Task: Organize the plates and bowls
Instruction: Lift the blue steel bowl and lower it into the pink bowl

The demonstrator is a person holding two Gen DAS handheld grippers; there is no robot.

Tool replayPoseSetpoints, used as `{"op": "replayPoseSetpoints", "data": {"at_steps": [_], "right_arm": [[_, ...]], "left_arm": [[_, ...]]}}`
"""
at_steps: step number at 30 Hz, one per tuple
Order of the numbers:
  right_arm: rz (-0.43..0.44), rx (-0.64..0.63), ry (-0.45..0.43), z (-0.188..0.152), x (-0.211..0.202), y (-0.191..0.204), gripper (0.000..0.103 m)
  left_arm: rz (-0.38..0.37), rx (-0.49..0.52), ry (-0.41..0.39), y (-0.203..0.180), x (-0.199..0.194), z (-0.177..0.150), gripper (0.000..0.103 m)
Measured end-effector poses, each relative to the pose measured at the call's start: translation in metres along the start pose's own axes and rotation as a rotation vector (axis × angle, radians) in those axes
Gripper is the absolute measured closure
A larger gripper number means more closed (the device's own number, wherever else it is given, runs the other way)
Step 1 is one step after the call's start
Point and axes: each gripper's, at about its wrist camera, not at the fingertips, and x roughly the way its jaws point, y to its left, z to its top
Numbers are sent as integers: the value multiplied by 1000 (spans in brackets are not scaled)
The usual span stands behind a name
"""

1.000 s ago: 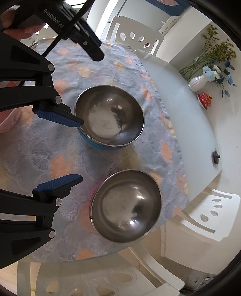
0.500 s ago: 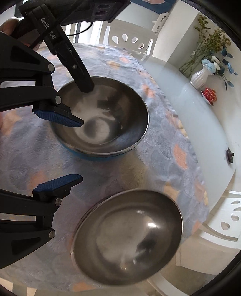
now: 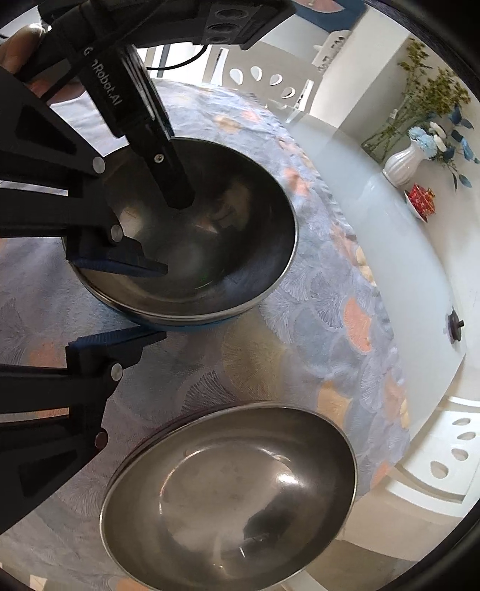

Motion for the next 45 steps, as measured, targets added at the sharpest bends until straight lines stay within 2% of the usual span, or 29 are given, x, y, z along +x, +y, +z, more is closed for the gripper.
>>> {"op": "replayPoseSetpoints", "data": {"at_steps": [6,11,18,22,25,32,39,45], "right_arm": [[20,-11,-37,-3,-29,8,77],[15,-74,-102,-16,-83,29,77],[52,-109,-137,-58,-147,53,77],[68,-124,-98,-95,-163,65,77],[94,-112,-46,-120,-162,64,77],[102,-105,88,-174,-136,58,77],[36,-97,144,-201,-113,57,77],[-70,-111,127,-210,-99,63,77]], "left_arm": [[-16,14,-58,-10,-32,-7,79],[-31,16,-135,-27,-85,-27,79],[-12,21,-227,-51,-158,-73,79],[13,16,-257,-58,-183,-108,79],[42,2,-256,-60,-188,-135,79],[106,-46,-195,-50,-173,-190,79],[113,-27,-148,-43,-156,-220,79],[83,-24,-95,-29,-135,-231,80]]}}
